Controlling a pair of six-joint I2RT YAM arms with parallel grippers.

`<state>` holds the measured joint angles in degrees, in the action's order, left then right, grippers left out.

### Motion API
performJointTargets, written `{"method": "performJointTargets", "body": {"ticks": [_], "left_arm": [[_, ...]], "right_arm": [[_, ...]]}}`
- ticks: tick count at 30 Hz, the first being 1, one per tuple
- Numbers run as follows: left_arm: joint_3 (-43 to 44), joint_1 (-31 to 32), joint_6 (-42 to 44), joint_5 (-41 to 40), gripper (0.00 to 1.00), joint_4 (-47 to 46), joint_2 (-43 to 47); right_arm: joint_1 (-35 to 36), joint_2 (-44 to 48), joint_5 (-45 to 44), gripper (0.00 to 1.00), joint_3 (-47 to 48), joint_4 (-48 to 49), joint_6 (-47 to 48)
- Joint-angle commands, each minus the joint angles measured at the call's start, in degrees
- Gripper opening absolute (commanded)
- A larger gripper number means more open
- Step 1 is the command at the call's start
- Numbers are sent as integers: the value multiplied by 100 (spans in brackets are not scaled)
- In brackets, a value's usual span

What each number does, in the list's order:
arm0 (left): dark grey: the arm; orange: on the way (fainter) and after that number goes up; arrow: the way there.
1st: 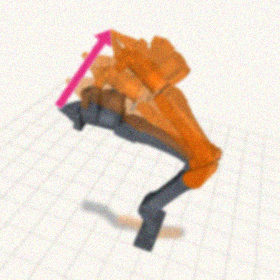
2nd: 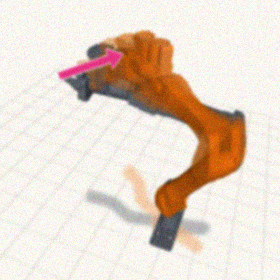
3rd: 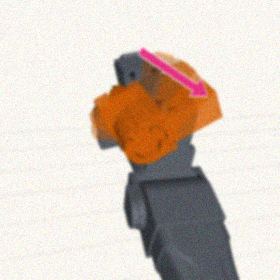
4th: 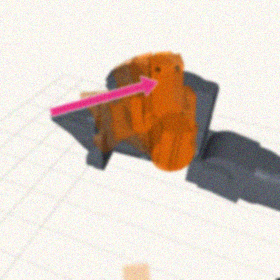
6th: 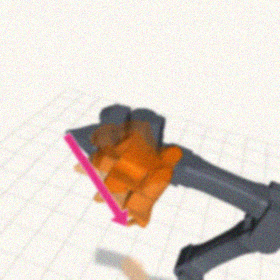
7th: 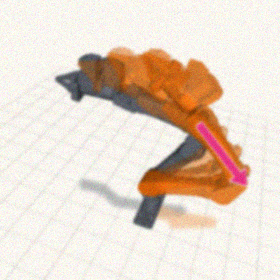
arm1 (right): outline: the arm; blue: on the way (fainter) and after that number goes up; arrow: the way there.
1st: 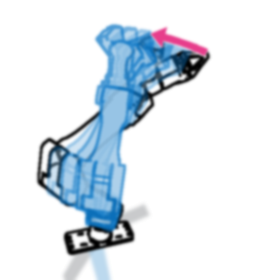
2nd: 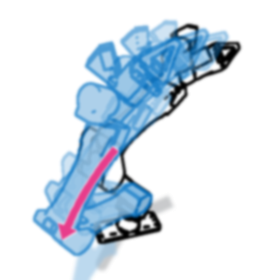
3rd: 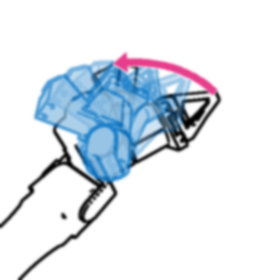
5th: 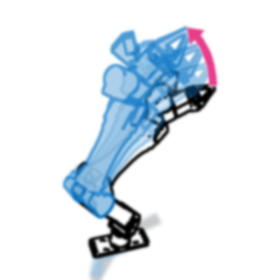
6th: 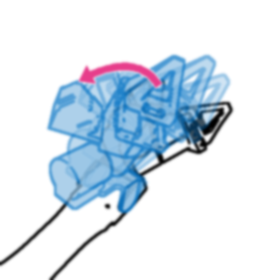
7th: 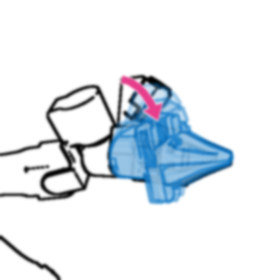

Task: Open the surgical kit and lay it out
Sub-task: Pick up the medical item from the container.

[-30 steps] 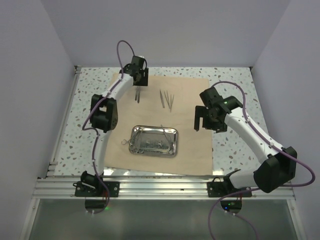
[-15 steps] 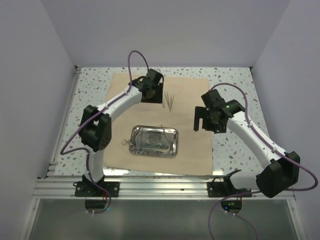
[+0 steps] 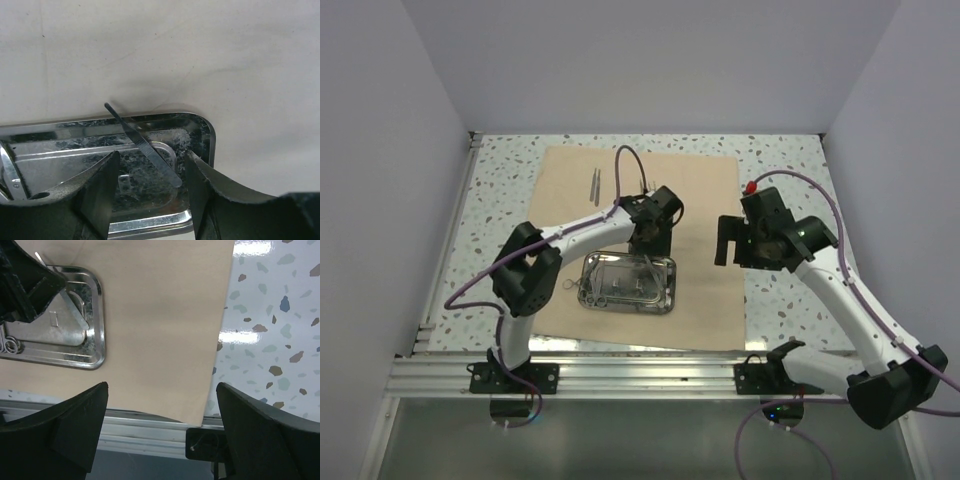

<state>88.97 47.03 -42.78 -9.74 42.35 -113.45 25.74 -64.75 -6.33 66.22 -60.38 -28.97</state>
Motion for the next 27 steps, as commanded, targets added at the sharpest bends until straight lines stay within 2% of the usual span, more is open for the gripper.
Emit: {"method": "performJointTargets", "body": {"ticks": [1,18,24,27], "left_arm": [[-134,131,-362,-143,57,-60,-142],[-433,158,-415,-468,56,-578,-608],[-389,149,-327,-415,39,-622,-881],[-433,105,-266,-406,23,-579,-890]], "right_arm": [[-16,234,123,94,14,-254,199],[-16,490,-9,94,-3,-615,331],[-7,472,-44,94,-12,-659,340],[-16,472,-79,94,-47,-659,313]]}}
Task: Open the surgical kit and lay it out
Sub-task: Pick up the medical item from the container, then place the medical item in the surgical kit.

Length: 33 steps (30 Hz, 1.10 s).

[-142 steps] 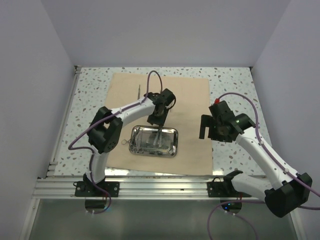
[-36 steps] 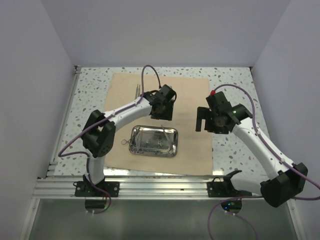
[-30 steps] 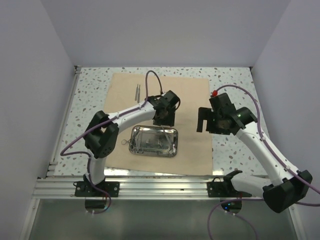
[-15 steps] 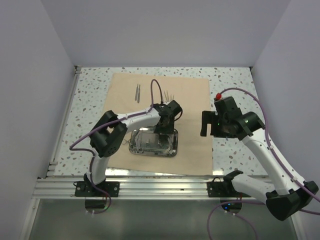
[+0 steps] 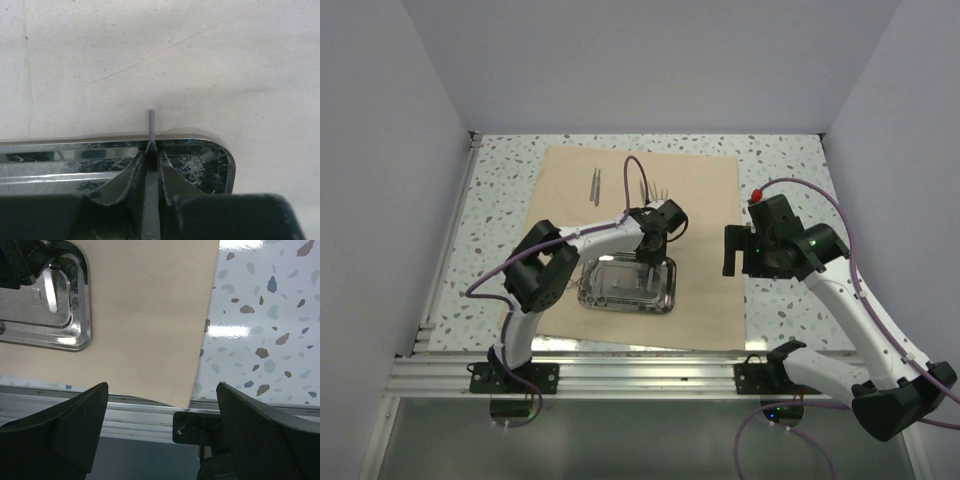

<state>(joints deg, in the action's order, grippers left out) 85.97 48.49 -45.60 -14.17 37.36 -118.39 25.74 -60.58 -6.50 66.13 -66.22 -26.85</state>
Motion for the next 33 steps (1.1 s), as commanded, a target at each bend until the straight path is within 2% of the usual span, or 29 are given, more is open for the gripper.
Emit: {"method": "performJointTargets", "body": {"ticks": [1,4,14,19,24,29,33], "left_arm": [[-151,-67,34,38,14,-80,-378],[-169,-120,104,20,0,25,-255],[340,-234,736,-296,0,1070,667],[946,-761,1281,-551,0,1353,817],[1632,-1595,2089,-718,0,1238,423],[2949,-2150,2766,-841,0,1107,-587],[3934,-2536,2961,-798,0,1027,-1370]], "right_arm": [[-16,63,-62,94,-56,-58,84],[-7,46,-62,94,-109,-14,48],[-7,-77,9,94,-284,381,-233],[-7,-217,61,94,-346,574,-382],[-7,-463,79,94,-241,715,-444],[-16,-823,26,93,31,707,-479],[-7,-1052,-35,93,216,619,-531]]}}
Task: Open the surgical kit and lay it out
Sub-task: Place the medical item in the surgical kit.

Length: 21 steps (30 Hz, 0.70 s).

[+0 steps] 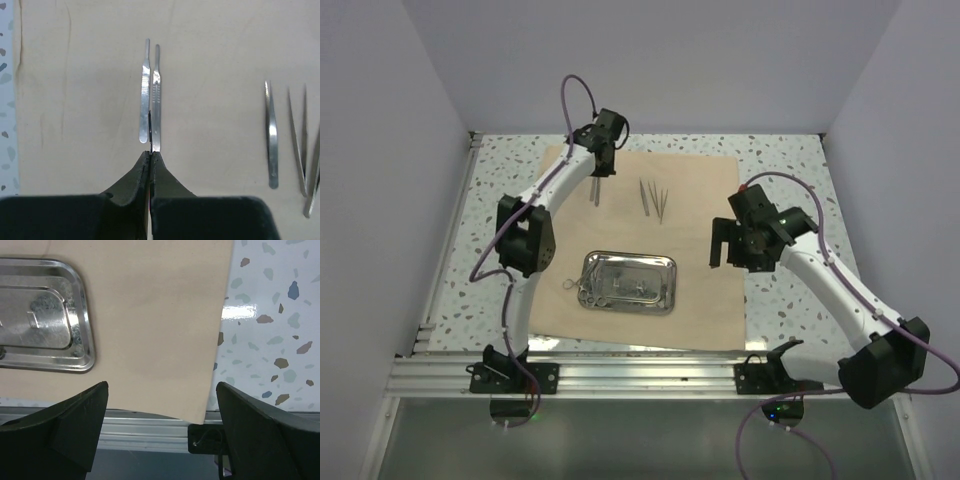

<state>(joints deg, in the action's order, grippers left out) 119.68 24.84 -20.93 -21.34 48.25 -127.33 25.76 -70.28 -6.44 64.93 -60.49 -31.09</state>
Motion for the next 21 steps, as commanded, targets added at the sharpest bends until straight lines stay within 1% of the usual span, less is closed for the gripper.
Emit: {"method": "performJointTargets", "body": {"ticks": [1,3,5,6,8,9,11,12,14,16,17,18,19,20,21], "left_arm": [[844,-216,511,-72,0,-70,-738],[987,-356,572,-80,0,-298,-916],[917,-444,633,-89,8,-693,-1039],[891,-462,651,-81,15,-825,-1075],[855,-498,704,-46,25,-1114,-1180],[882,-515,730,-37,36,-1168,-1224],[961,-524,748,-80,49,-1248,-1312],[996,-533,748,-72,62,-1265,-1321],[987,-533,731,-72,72,-1248,-1251],[918,-533,695,-28,74,-1073,-1024],[656,-533,669,68,73,-1002,-735],[445,-533,660,147,72,-1002,-732],[199,-533,651,252,71,-949,-367],[-82,-533,686,358,70,-949,-163],[-764,-533,695,629,68,-958,292]], "right_arm": [[-18,-143,-51,93,380,20,-134],[-9,-249,-120,93,477,-51,-160],[-9,-337,-138,93,521,-86,-195],[-9,-363,-147,93,521,-103,-222],[-18,-459,-156,93,565,-173,-248],[-10,-469,-191,93,574,-182,-248],[-9,-521,-200,92,618,-226,-266],[-18,-548,-209,92,626,-253,-257],[-10,-557,-209,92,670,-253,-257],[-10,-601,-174,92,679,-166,-275],[-9,-636,-113,92,679,-104,-283],[-9,-653,-112,92,679,-103,-275],[-1,-680,-77,92,705,-60,-275],[-9,-697,-42,92,714,-33,-283],[-9,-706,-24,92,732,2,-275]]}}
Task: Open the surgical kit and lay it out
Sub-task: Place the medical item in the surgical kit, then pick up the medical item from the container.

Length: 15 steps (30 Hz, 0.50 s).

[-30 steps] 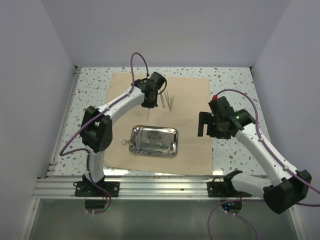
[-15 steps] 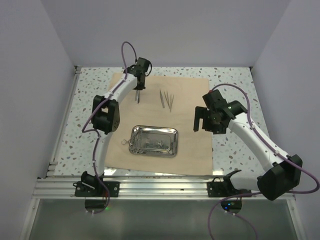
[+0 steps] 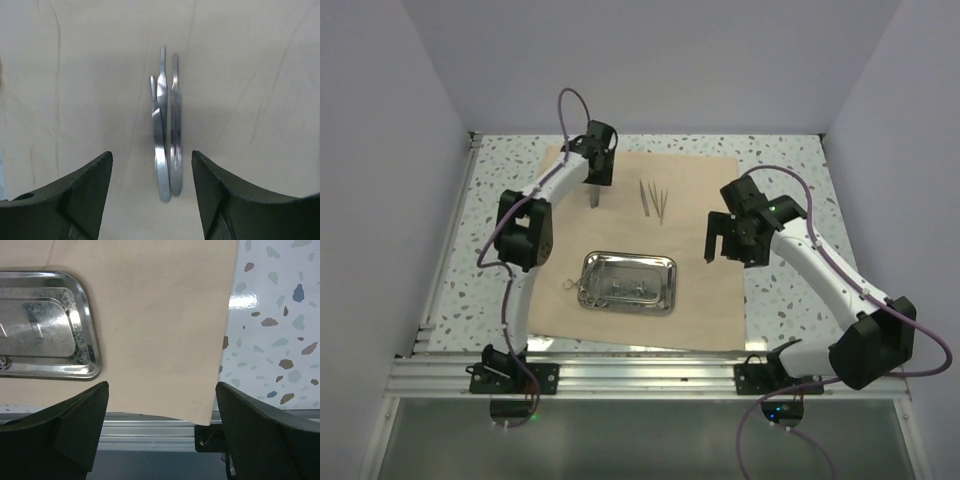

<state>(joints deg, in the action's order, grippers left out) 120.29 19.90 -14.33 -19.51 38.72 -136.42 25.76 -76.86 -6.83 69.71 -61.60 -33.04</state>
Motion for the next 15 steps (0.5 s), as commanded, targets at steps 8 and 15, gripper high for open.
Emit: {"method": "performJointTargets", "body": {"ticks": [8,15], "left_arm": [[-4239,-30,0,1783,64,-312,3567],[-5795,40,114,2873,64,-611,4895]], "right_arm": [[-1,-154,199,92,122,526,-1],[-9,-119,305,91,-28,667,104]]}}
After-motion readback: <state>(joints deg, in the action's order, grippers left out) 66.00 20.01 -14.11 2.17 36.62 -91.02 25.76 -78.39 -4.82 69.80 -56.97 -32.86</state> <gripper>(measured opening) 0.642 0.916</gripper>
